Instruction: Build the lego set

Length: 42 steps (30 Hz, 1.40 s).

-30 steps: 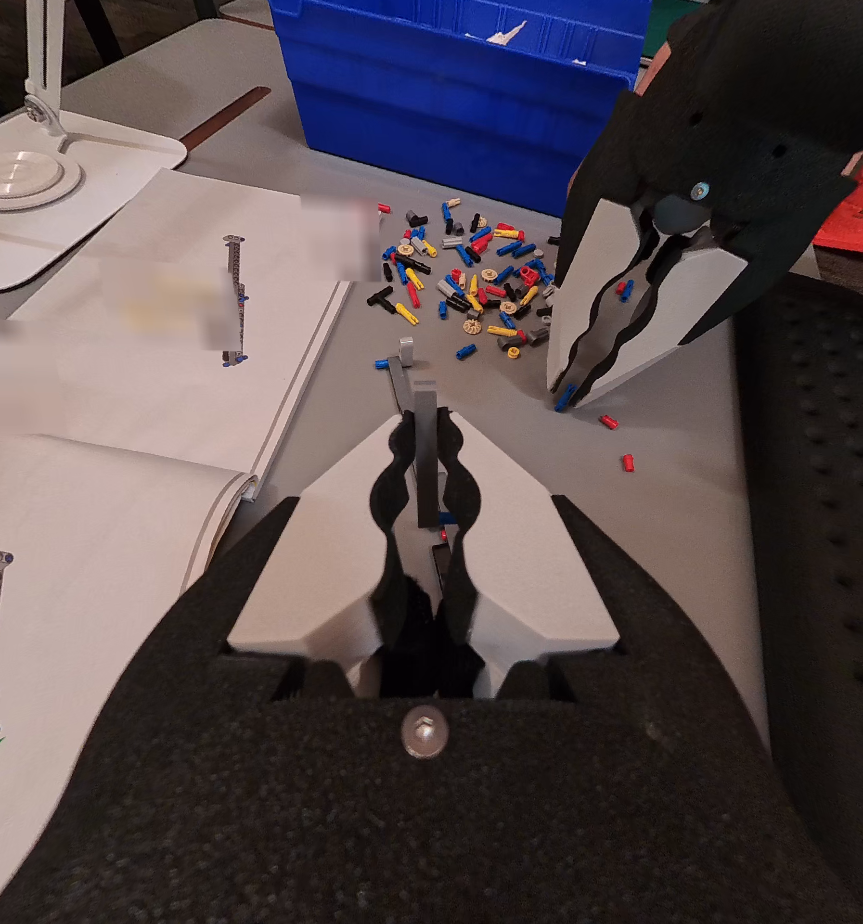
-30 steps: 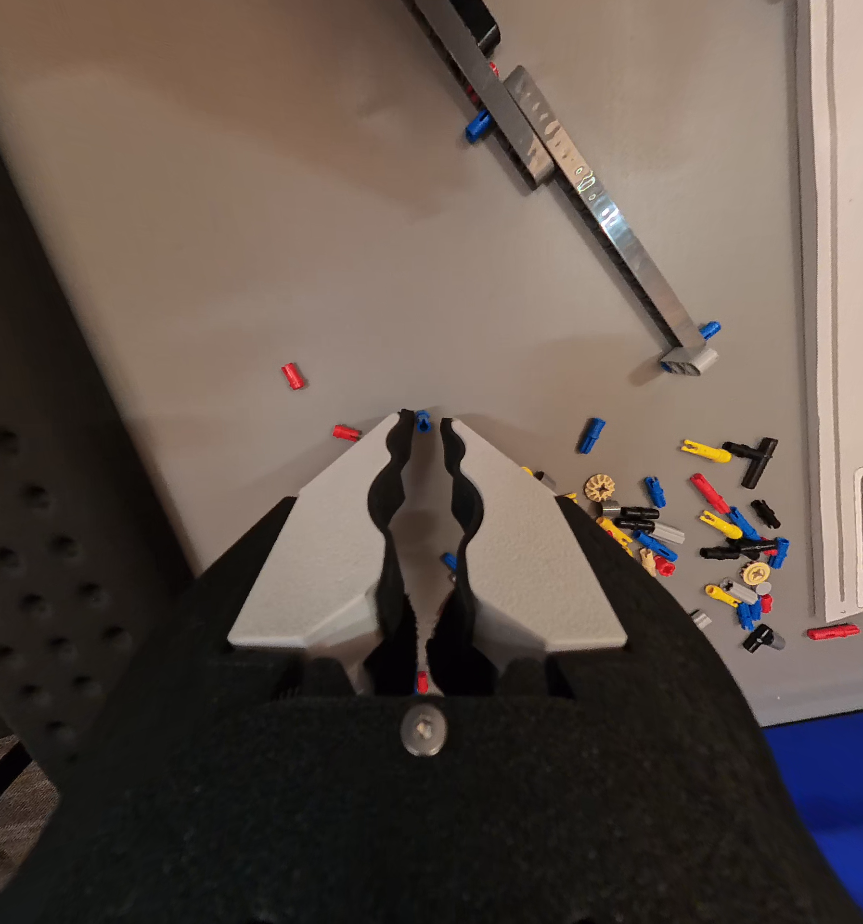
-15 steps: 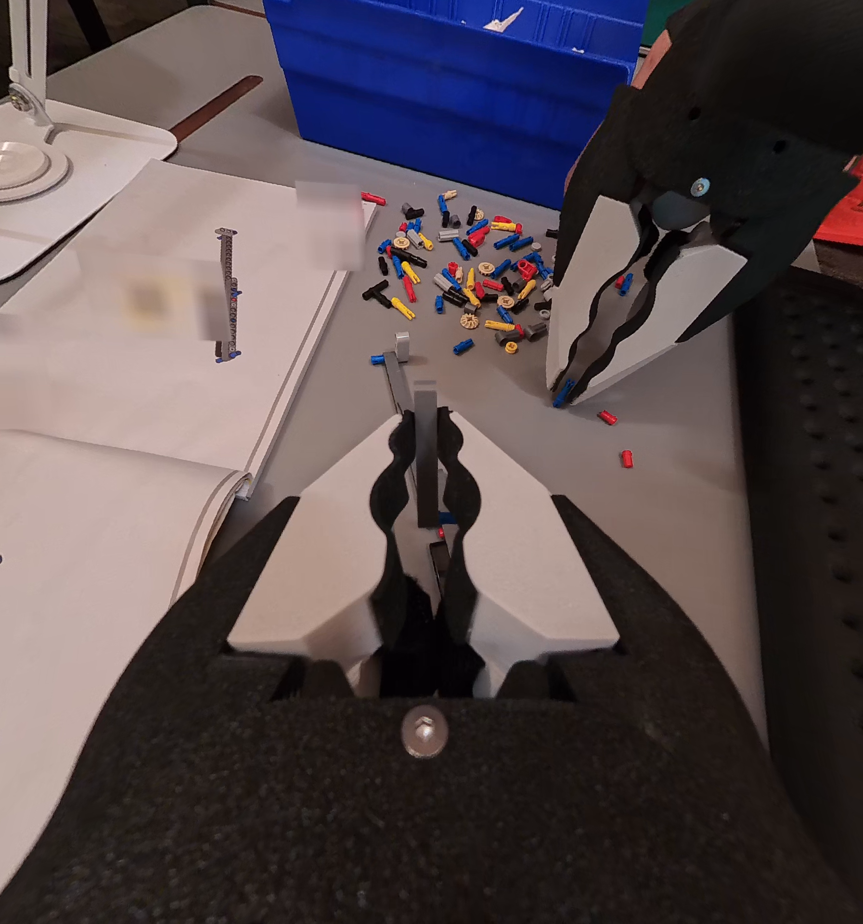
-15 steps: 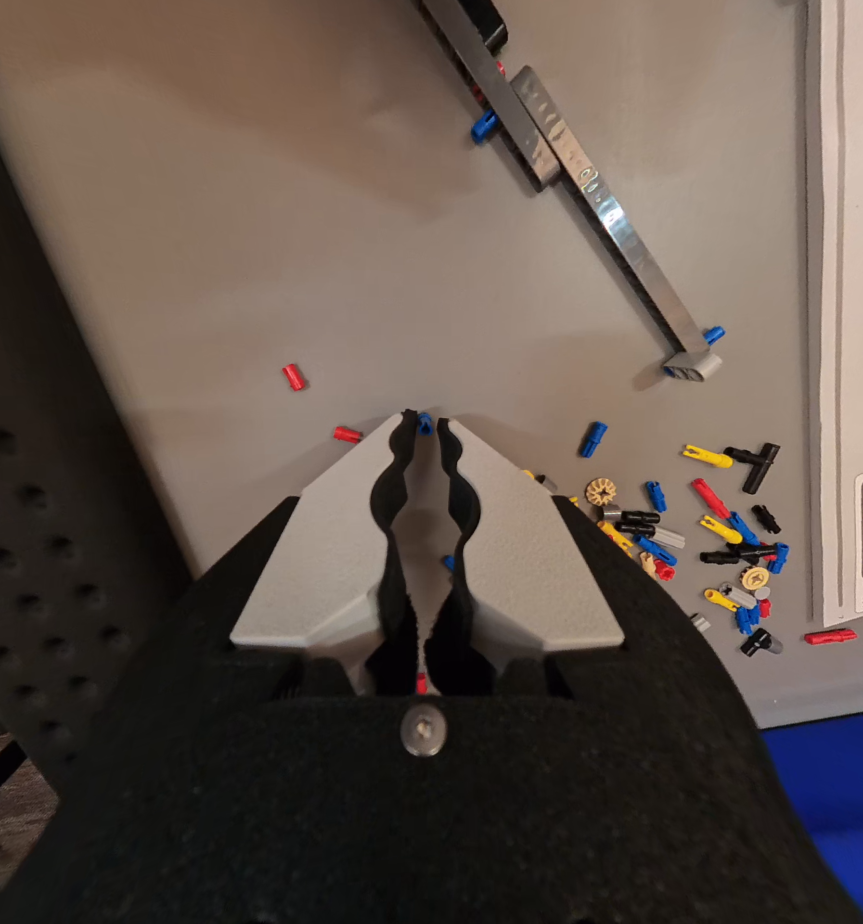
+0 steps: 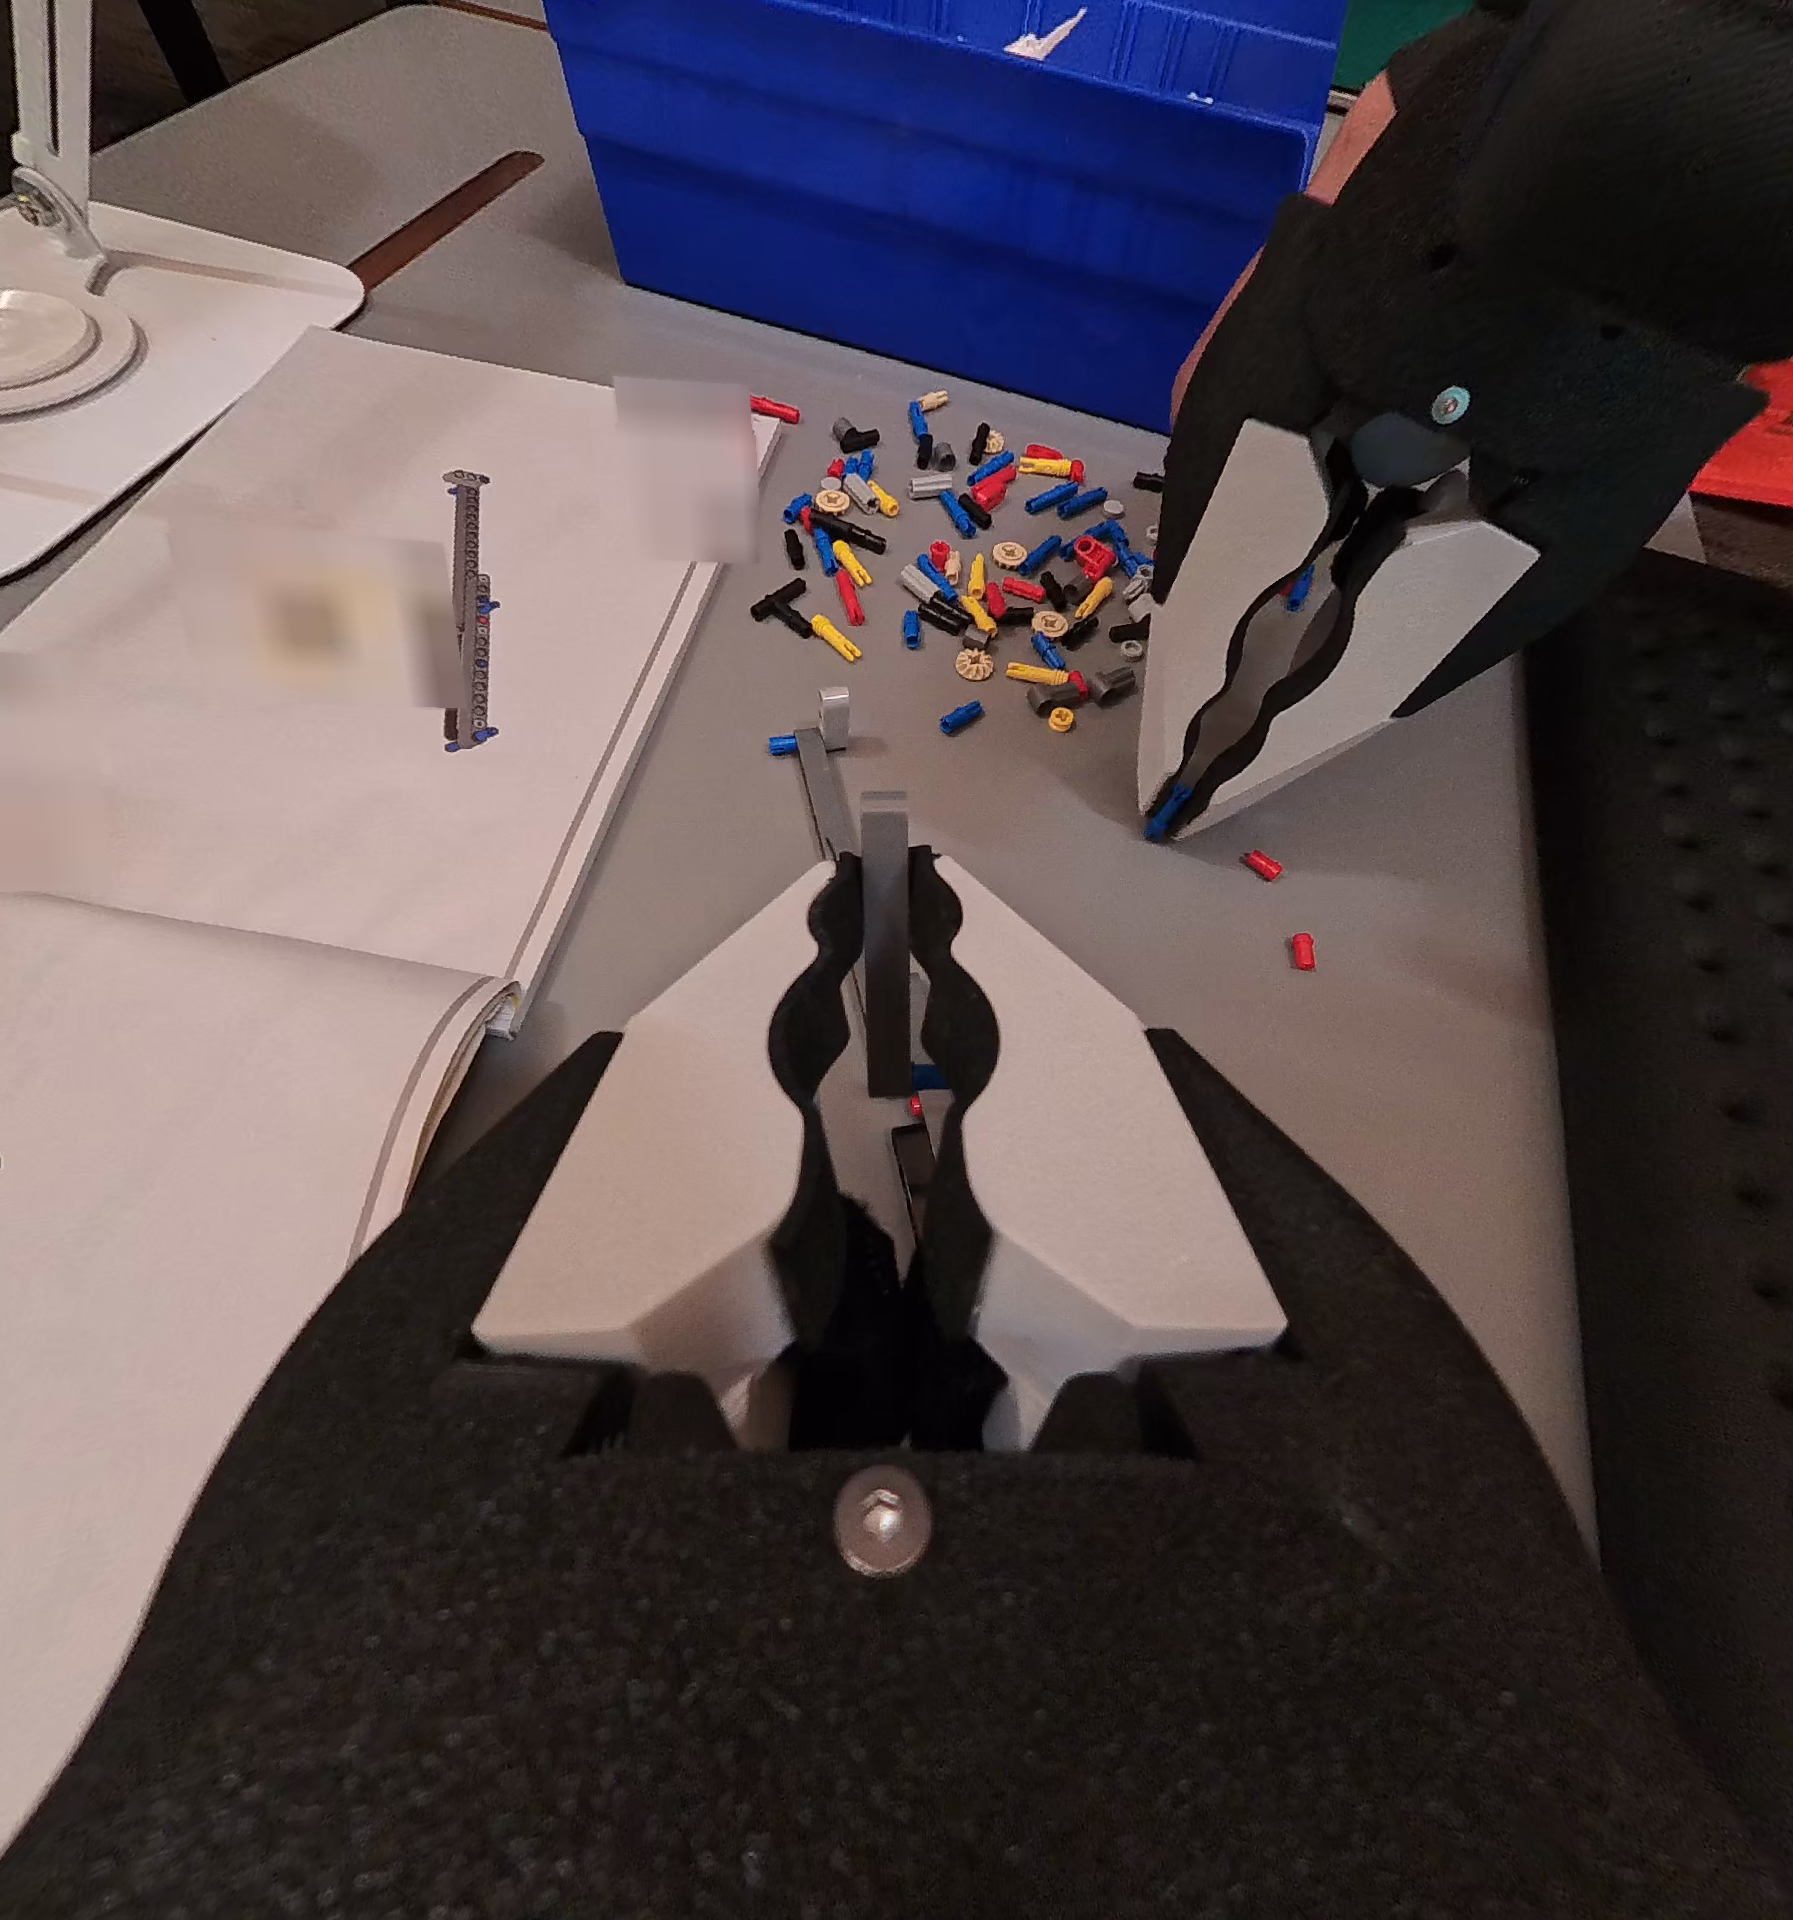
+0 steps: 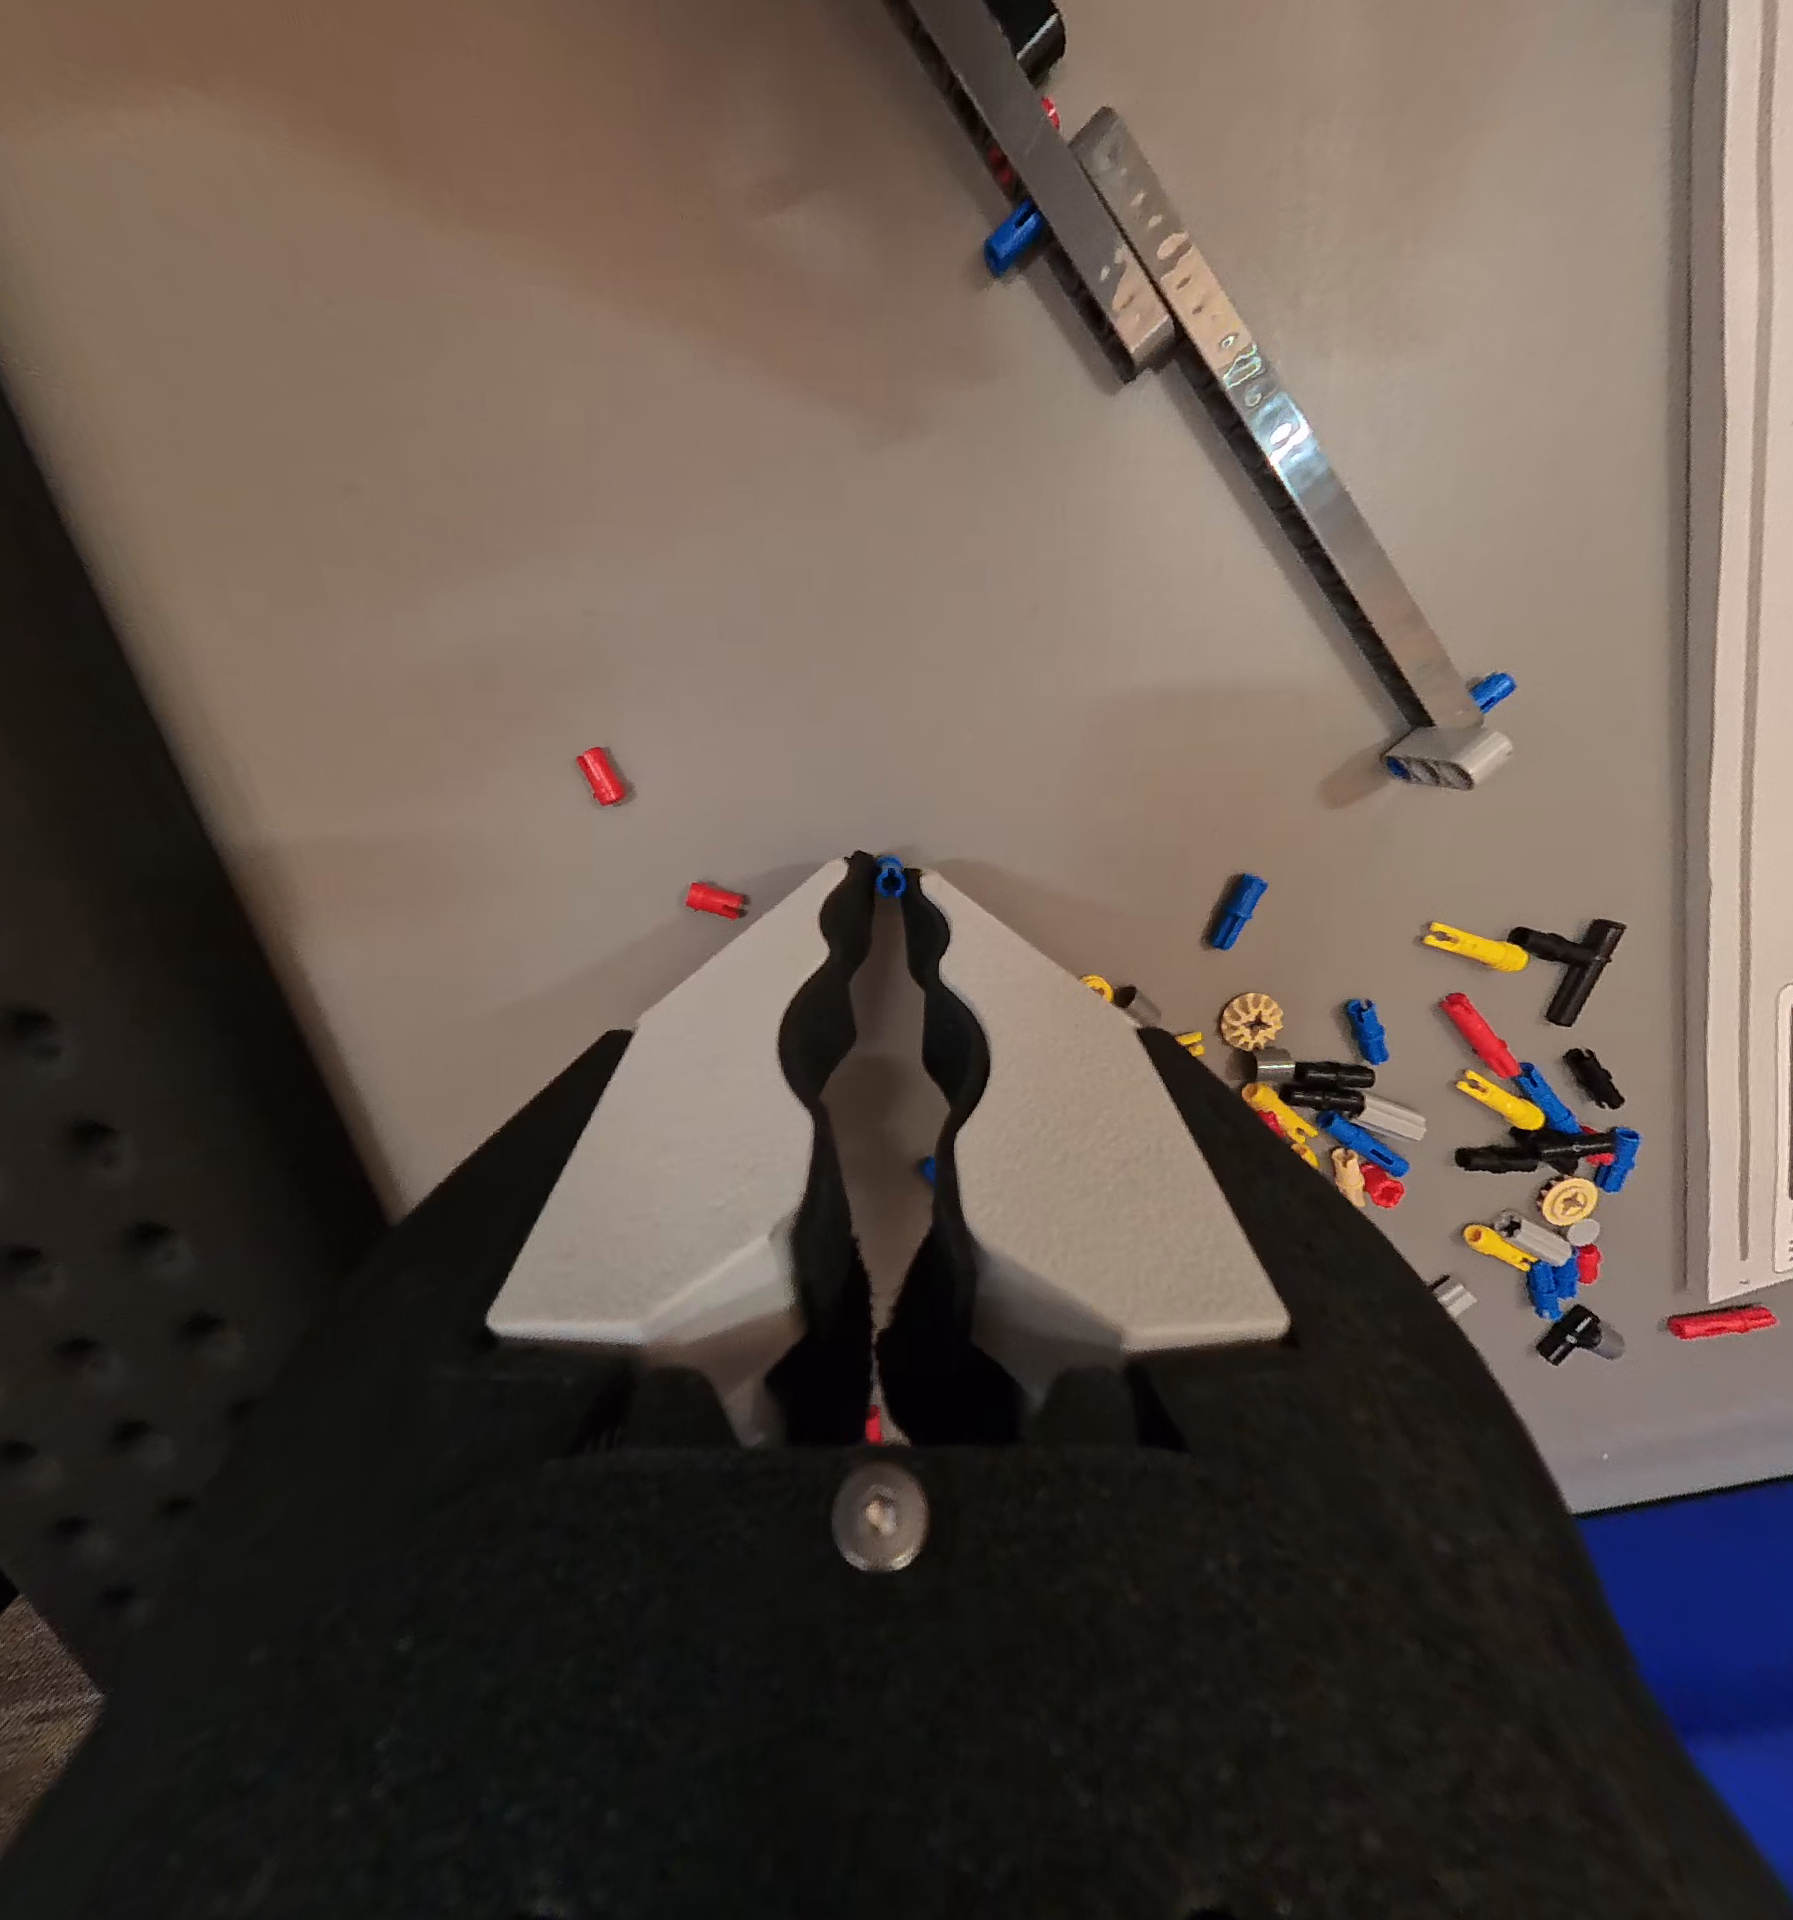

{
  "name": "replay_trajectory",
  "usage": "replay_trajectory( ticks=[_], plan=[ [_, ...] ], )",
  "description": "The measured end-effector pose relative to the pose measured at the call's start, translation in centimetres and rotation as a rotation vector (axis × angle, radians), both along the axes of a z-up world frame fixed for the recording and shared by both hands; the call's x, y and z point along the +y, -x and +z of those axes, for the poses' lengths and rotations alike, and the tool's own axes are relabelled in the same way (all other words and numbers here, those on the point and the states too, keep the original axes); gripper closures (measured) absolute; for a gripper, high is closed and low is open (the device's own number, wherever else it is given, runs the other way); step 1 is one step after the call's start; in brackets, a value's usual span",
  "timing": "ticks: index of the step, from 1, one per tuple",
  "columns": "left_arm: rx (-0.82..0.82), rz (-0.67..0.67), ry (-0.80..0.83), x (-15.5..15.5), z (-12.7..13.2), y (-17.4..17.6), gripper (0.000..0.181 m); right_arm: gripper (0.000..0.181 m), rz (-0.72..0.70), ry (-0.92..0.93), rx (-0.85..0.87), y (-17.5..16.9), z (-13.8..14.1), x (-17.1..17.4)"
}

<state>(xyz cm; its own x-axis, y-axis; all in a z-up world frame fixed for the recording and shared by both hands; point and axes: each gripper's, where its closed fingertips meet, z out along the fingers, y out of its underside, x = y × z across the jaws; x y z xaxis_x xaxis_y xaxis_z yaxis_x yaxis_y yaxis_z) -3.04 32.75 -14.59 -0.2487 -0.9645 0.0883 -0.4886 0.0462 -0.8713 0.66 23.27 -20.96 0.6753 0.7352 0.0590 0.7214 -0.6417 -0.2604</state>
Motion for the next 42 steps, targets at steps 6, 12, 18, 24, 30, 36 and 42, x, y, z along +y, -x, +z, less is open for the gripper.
replay_trajectory(
  ticks=[6, 12, 18, 24, 30, 36, 42],
  plan=[
    [-0.014, -0.001, -0.006, -0.1, 0.2, -0.1, 0.175, 0.177, 0.005, -0.146, 0.032, 0.4, 2.1, 1.5],
    [-0.125, 0.001, 0.084, -0.4, 2.6, -0.3, 0.175, 0.177, -0.165, -0.688, 0.255, 2.3, 10.7, 6.4],
    [-0.292, -0.015, 0.260, -1.5, 6.0, -0.4, 0.175, 0.177, -0.397, -1.060, 0.365, 3.4, 14.7, 8.5],
    [-0.334, 0.012, 0.276, -1.3, 6.6, -0.5, 0.175, 0.178, -0.485, -1.124, 0.416, 4.1, 14.7, 8.6],
    [-0.344, 0.029, 0.246, -1.4, 6.6, -0.7, 0.175, 0.178, -0.516, -1.150, 0.418, 3.6, 15.1, 8.7],
    [-0.341, 0.073, 0.225, -1.3, 6.5, -1.0, 0.175, 0.178, -0.538, -1.148, 0.412, 3.4, 14.7, 8.7],
    [-0.315, 0.146, 0.222, -0.8, 6.1, -1.3, 0.175, 0.178, -0.539, -1.176, 0.364, 3.3, 14.8, 8.7]
  ],
)
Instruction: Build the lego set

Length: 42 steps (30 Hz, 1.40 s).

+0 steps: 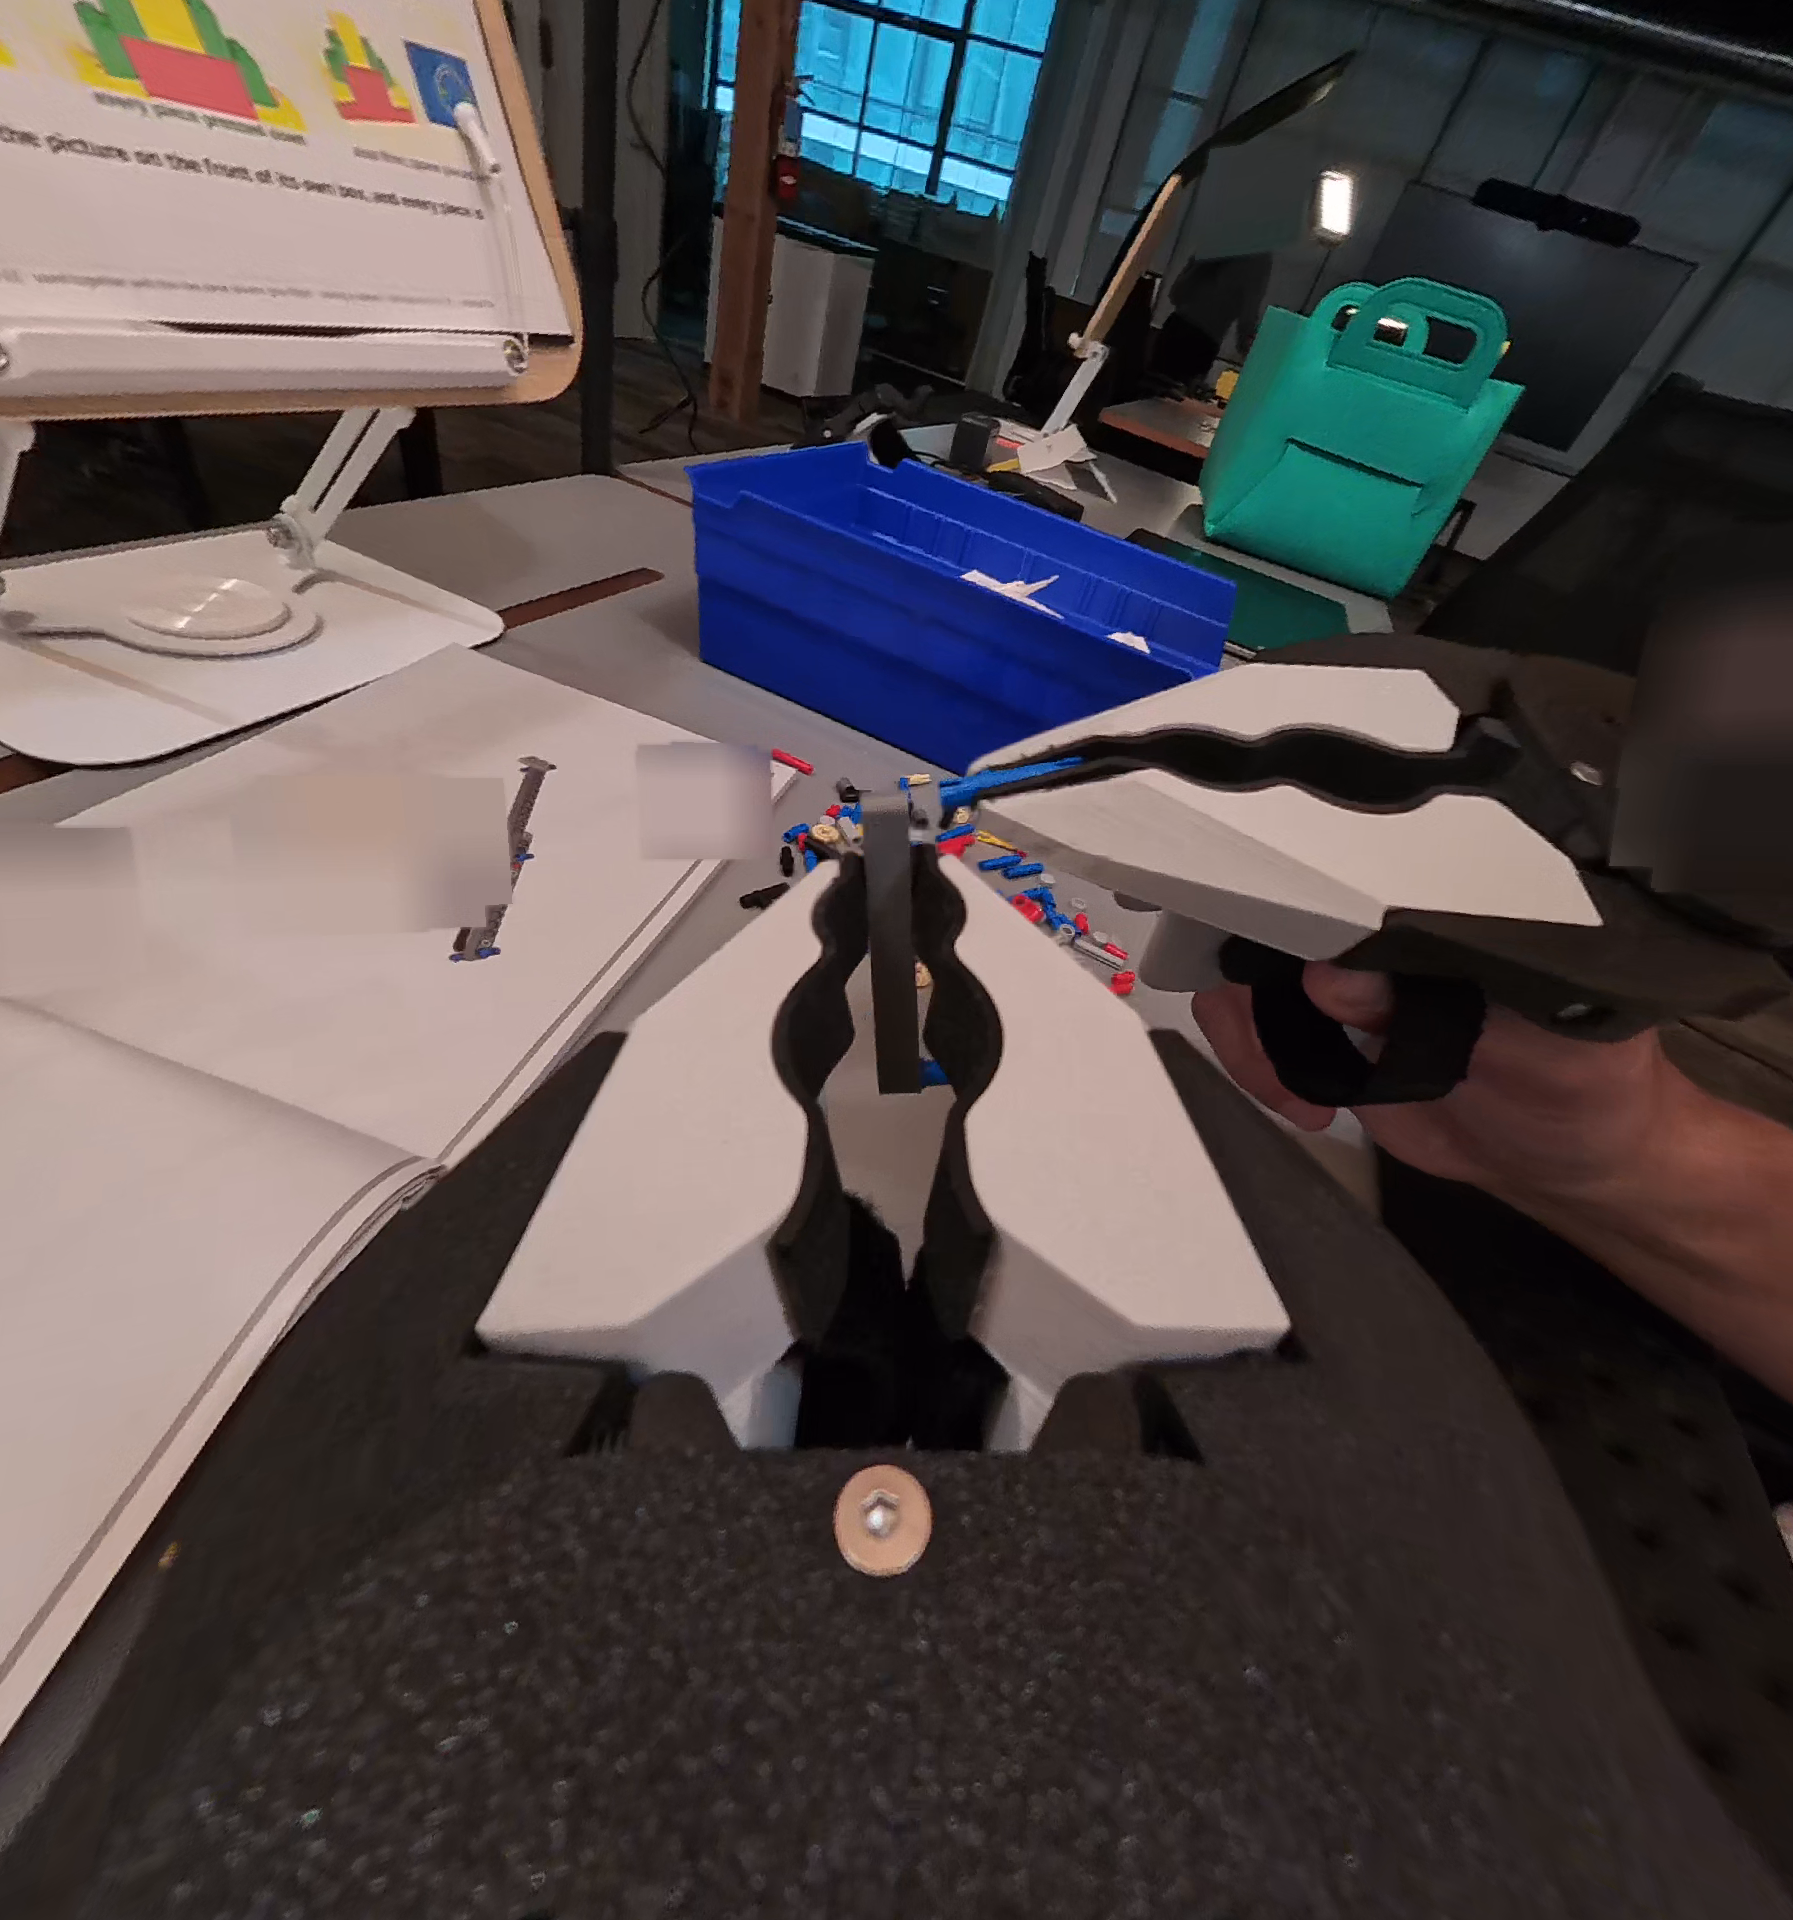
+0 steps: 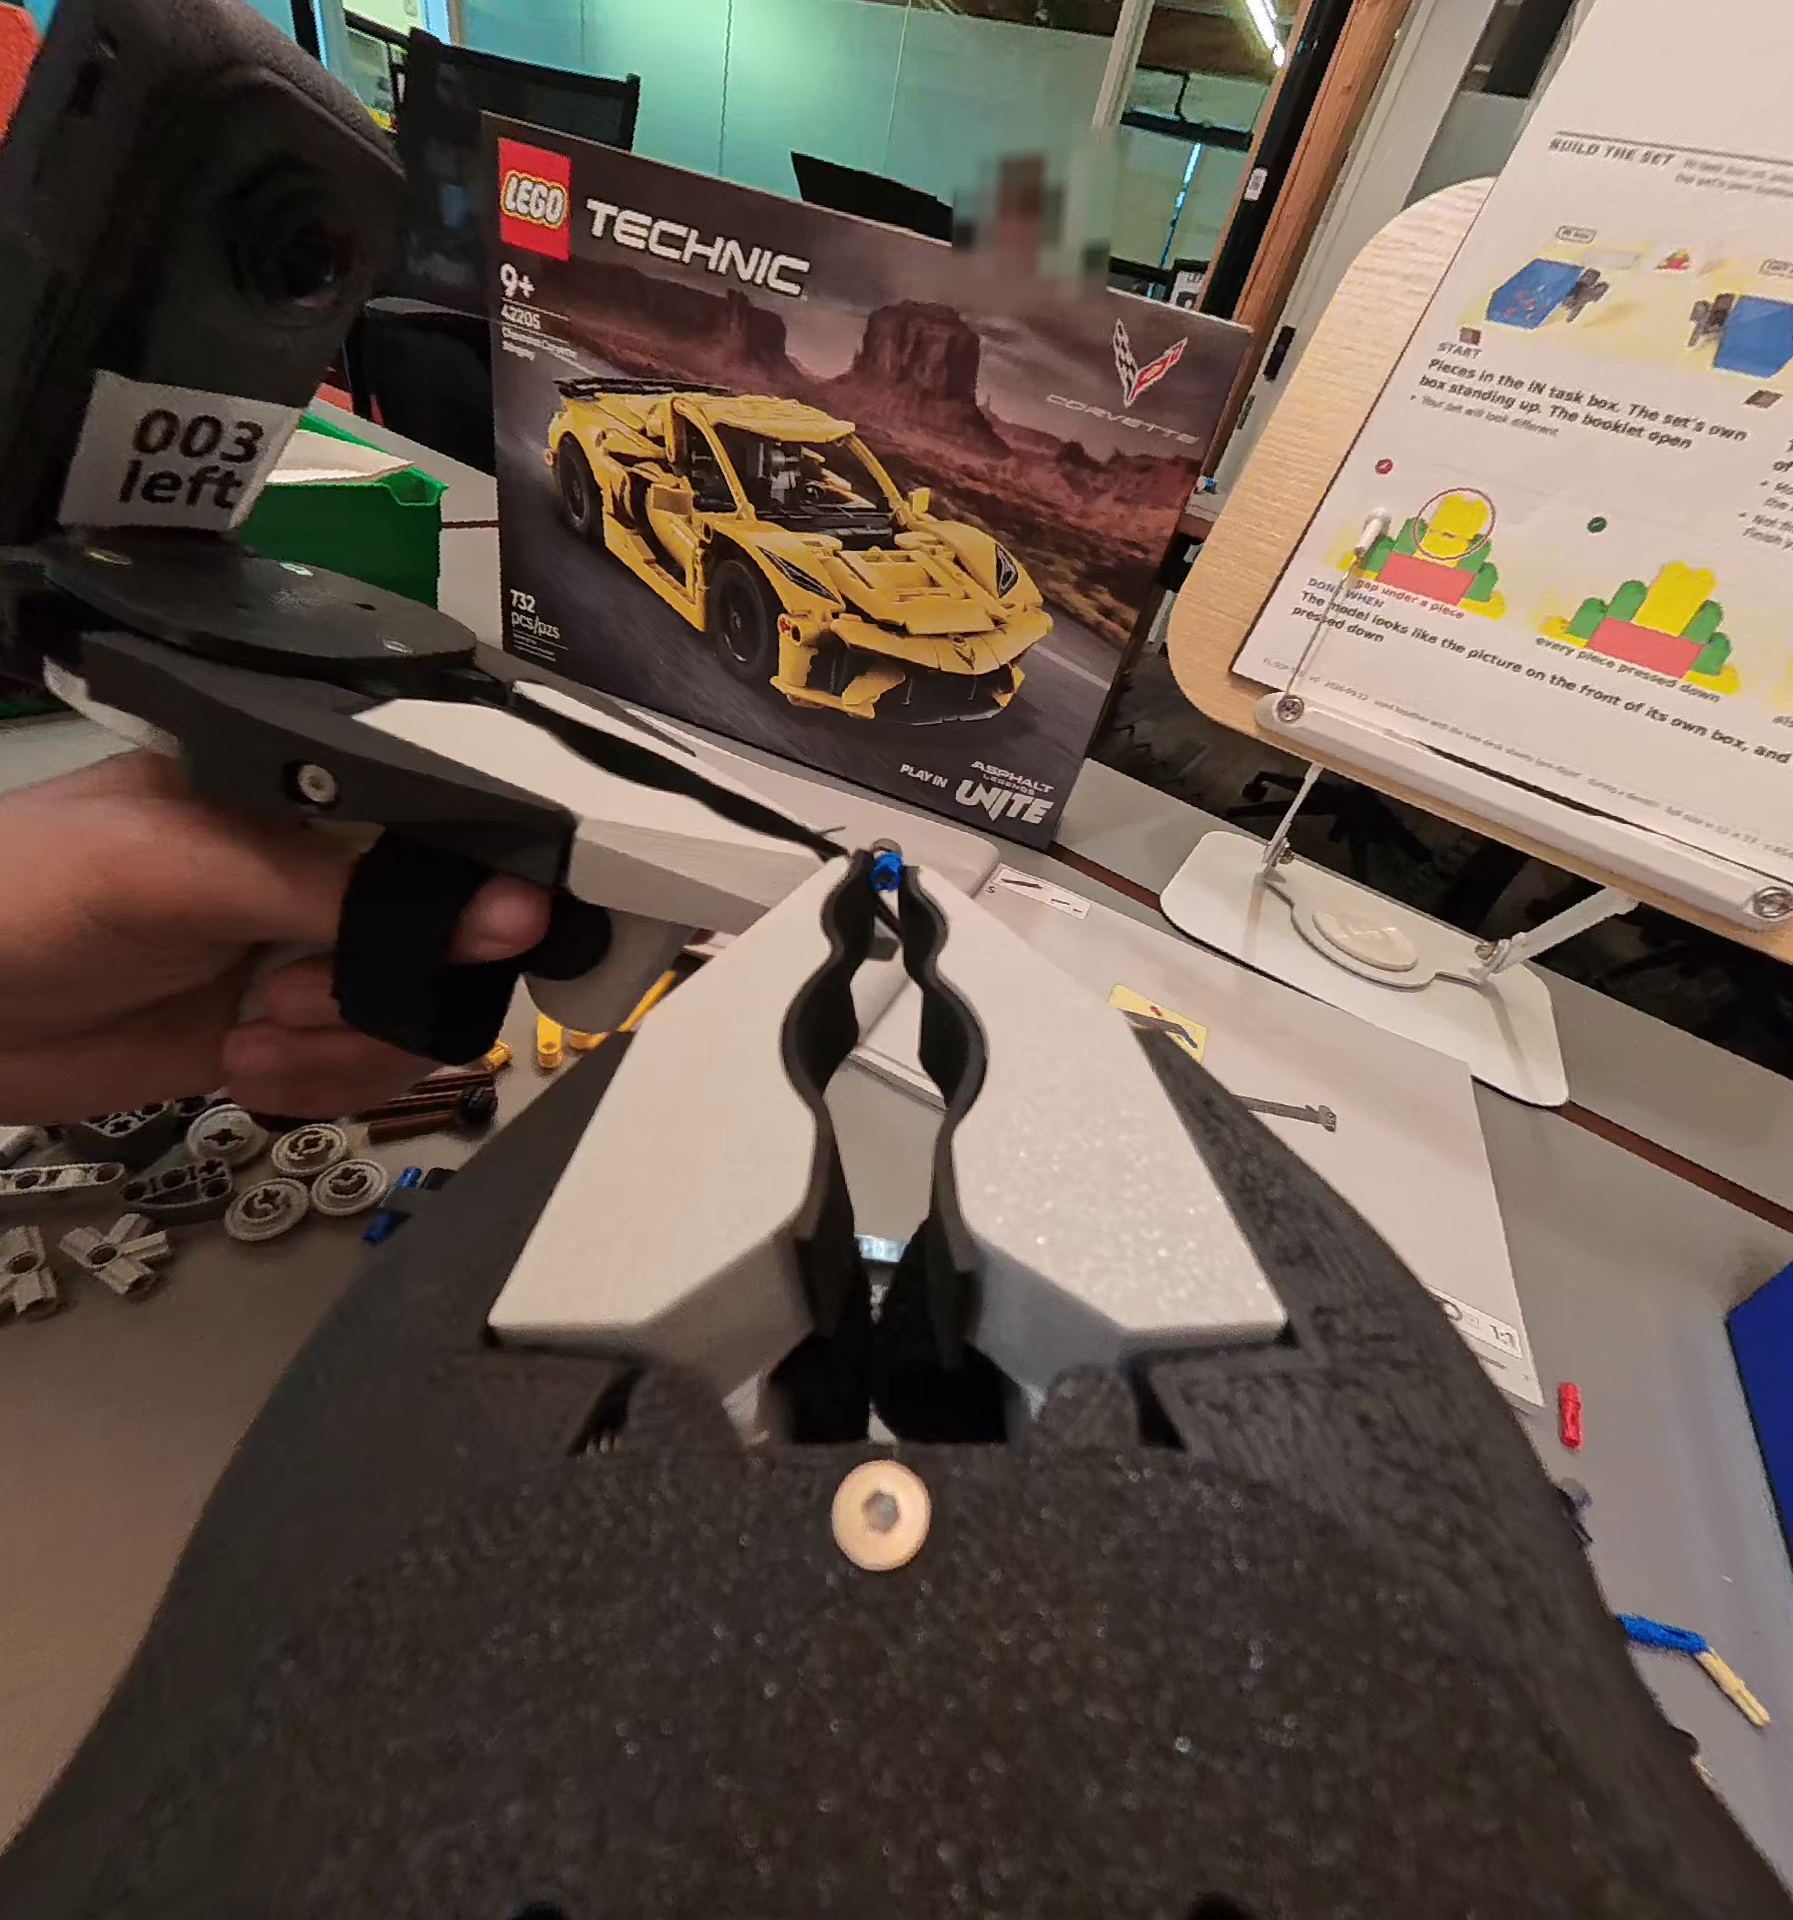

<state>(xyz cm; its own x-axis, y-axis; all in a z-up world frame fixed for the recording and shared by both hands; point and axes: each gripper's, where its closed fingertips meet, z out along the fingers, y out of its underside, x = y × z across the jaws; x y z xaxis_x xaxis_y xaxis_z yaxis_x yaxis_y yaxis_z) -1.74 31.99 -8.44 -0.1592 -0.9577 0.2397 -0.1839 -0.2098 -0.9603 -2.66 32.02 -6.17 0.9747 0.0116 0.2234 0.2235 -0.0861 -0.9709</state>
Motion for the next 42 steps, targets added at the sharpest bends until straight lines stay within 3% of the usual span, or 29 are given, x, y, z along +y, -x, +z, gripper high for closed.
replay_trajectory(
  ticks=[28, 33, 37, 42],
  plan=[
    [0.012, -0.001, -0.001, -0.1, -0.5, -0.2, 0.174, 0.177, 0.006, 0.027, 0.056, -0.1, -0.9, 0.6],
    [-0.031, 0.048, -0.101, -0.1, 0.0, -0.2, 0.175, 0.177, 0.024, 0.002, 0.105, 0.0, -0.5, 0.5],
    [-0.037, 0.109, -0.275, 0.1, 0.1, 0.0, 0.175, 0.178, 0.031, 0.000, 0.115, 0.1, -0.4, 0.3],
    [-0.063, 0.140, -0.327, 0.0, 0.5, 0.0, 0.174, 0.178, 0.062, -0.032, 0.228, 0.2, 0.0, 0.2]
  ],
)
